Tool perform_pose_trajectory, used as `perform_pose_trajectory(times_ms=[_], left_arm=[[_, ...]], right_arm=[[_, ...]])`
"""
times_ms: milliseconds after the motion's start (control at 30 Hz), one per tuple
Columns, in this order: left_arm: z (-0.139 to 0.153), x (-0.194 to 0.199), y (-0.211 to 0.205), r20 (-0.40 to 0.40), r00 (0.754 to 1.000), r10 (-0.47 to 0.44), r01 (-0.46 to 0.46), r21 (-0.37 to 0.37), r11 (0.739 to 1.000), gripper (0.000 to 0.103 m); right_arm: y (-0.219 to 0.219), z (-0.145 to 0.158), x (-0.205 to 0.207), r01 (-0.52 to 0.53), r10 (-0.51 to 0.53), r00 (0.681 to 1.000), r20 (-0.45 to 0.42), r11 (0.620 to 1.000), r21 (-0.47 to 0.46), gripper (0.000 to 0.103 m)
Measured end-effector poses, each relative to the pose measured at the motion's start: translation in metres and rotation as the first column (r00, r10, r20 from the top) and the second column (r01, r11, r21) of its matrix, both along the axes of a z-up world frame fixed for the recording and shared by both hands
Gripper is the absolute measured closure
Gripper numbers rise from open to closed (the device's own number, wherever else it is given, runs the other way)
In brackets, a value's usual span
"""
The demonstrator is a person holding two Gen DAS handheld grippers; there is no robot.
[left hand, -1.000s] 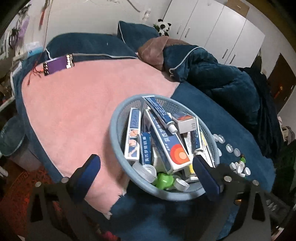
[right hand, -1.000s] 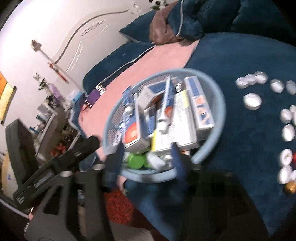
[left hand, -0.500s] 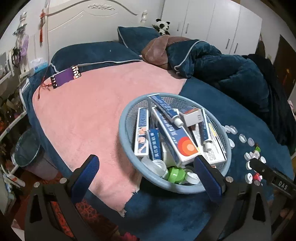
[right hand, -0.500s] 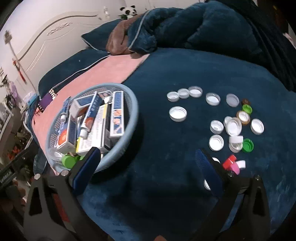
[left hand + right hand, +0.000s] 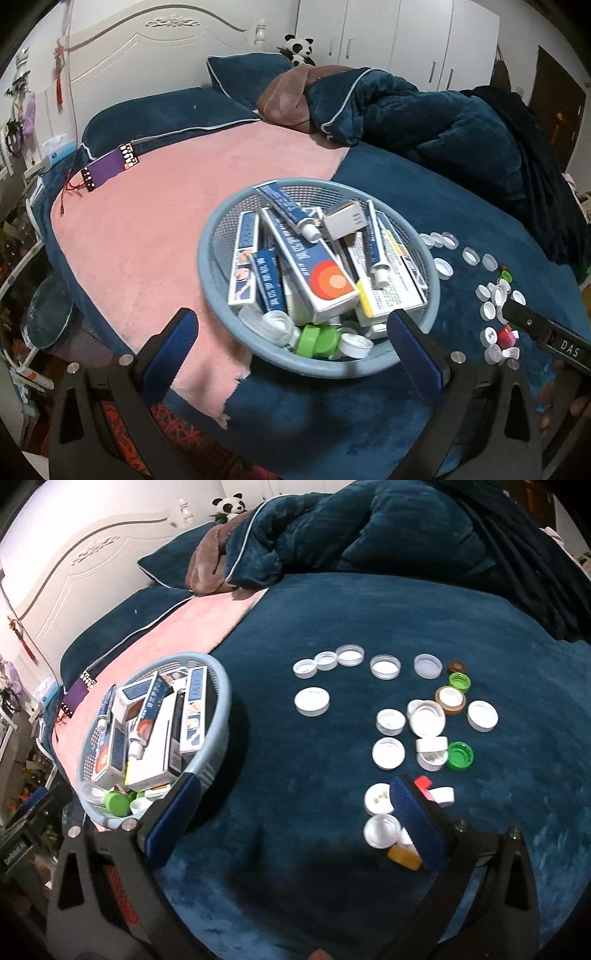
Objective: Organize objects
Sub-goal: 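Move both open tools back over the scattered caps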
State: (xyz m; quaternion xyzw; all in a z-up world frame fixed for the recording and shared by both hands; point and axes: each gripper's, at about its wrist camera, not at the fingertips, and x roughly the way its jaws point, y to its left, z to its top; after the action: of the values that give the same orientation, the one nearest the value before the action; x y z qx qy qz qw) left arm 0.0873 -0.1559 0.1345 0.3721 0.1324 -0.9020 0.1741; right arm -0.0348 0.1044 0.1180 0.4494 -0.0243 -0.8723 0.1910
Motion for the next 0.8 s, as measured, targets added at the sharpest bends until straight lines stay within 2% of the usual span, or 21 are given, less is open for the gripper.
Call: perform_pose_trajectory(times_ms=[800], left_arm=[[-0.003,-0.039,0.069,0.03,0.989,-0.146,0.146,-0.021,0.989,0.001]], right_arm=[[0.091,-0.011,-0.006,0.179,-0.178,0.983,0.041,0.984,-0.018,0.0]])
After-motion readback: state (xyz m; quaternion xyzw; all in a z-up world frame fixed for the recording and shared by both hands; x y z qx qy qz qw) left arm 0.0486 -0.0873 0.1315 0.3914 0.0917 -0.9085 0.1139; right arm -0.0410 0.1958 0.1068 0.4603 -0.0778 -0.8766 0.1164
